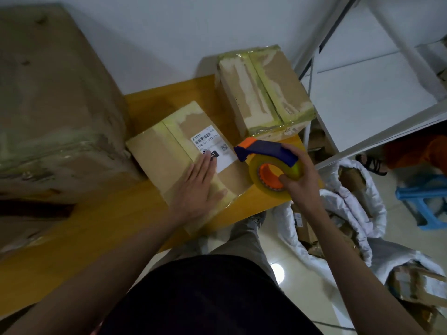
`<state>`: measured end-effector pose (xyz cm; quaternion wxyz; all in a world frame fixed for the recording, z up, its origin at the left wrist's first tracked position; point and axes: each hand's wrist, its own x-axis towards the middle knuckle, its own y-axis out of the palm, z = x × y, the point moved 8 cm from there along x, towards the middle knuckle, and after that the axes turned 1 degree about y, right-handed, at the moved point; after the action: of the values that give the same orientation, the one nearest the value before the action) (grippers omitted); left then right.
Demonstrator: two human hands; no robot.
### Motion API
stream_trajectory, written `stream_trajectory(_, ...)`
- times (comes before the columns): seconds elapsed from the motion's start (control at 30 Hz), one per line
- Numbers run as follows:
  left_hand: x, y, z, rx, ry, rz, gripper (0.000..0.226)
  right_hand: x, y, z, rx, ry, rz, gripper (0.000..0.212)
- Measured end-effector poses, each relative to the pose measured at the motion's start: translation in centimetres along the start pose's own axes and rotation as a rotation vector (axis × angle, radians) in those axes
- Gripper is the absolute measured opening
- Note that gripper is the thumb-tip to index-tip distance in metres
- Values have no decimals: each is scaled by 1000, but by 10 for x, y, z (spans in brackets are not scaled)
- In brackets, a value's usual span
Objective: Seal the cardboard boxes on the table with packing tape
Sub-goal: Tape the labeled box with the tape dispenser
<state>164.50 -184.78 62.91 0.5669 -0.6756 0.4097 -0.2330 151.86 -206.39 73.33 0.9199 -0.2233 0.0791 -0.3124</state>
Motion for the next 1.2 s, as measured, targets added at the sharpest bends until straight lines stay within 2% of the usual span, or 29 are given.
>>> stream_trajectory(0.1, 21, -14, 49, -18, -206, 14, 93, 2, 6, 1, -5, -15, 12, 76)
stream_trajectory(0.2, 43, -27, 89, -38, -332, 35, 97, 3, 7, -2, 22, 2, 12, 76)
stream_trajectory(0.4, 76, -54, 131, -216, -500, 114, 148, 3, 1, -5, 114, 56, -15, 76)
stream_trajectory(0.6, 91, -58, 117, -263, -389, 156, 148, 5, -7, 4, 180, 84, -63, 77)
stream_trajectory(0.8, 99, -31, 86, -298, -132, 243, 149, 16, -5, 10, 170, 100, -52, 81)
stream_trajectory(1.0, 94, -23, 47, -181, 76, 302, 149, 29, 7, 16, 179, 96, 10, 83)
stream_trajectory(1.2, 88, -27, 31, -164, 118, 276, 144, 41, 17, 21, 213, 77, 57, 83)
